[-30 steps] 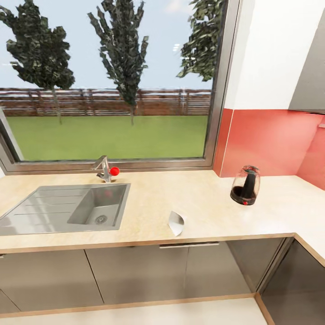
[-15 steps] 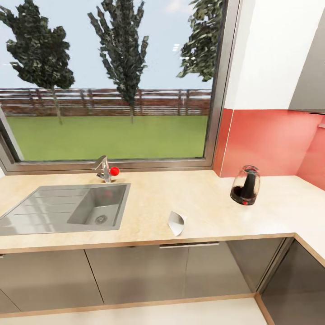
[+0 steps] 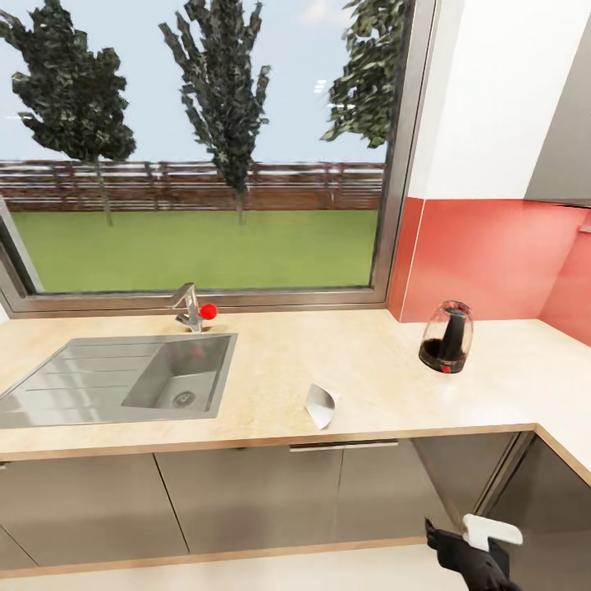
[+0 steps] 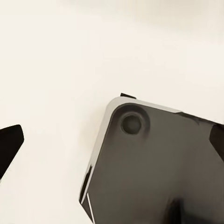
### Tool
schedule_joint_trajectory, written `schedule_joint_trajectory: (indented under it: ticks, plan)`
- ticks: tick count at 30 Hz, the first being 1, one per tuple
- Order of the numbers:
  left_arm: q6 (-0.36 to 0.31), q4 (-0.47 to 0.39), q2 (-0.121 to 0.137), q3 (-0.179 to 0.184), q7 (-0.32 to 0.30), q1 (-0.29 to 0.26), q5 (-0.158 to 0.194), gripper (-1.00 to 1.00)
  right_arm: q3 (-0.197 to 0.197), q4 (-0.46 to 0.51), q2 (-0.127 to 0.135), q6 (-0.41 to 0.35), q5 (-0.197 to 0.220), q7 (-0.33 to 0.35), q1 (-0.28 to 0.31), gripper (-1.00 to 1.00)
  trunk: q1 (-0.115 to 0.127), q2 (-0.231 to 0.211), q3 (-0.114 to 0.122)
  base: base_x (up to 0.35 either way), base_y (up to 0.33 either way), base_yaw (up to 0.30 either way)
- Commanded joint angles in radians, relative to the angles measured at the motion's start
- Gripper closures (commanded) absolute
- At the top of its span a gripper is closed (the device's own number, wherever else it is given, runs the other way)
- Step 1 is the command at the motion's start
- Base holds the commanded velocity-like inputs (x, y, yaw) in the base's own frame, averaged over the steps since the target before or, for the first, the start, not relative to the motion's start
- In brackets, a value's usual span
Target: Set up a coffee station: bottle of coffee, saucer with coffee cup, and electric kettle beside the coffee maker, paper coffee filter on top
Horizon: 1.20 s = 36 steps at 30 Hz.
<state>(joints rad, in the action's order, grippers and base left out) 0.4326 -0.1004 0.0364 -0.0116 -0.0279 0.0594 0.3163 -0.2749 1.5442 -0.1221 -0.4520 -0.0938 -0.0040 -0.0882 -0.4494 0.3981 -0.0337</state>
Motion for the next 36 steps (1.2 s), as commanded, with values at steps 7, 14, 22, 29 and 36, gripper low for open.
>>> schedule_joint_trajectory:
  ticks: [7,14,22,29,36]
  plan:
    - [0.01,0.004,0.001,-0.003,-0.003,0.0,0.004,-1.0,0.047,0.027,-0.045,-0.135,-0.009,-0.033,0.124,-1.0,-0.001,0.002,-0.002,0.0,0.0,0.0]
    - [0.009,0.002,0.011,-0.002,-0.003,0.0,0.004,-1.0,0.05,0.027,-0.043,-0.286,-0.009,-0.061,0.311,-1.0,-0.001,0.002,-0.002,0.0,0.0,0.0]
    - [0.009,-0.002,0.04,-0.005,0.008,0.0,0.004,-1.0,0.047,0.027,-0.017,-0.41,-0.009,-0.063,0.465,-1.0,-0.001,0.002,-0.002,0.0,0.0,0.0]
    - [0.011,-0.002,0.05,-0.007,0.011,0.0,0.018,-1.0,0.024,0.025,0.036,-0.501,-0.008,-0.061,0.627,-1.0,-0.001,0.002,-0.002,0.0,0.0,0.0]
    - [0.016,-0.001,0.06,-0.008,0.015,0.0,0.036,-1.0,0.017,-0.273,0.208,-0.267,0.088,-0.062,0.78,-1.0,-0.001,0.002,-0.002,0.0,0.0,0.0]
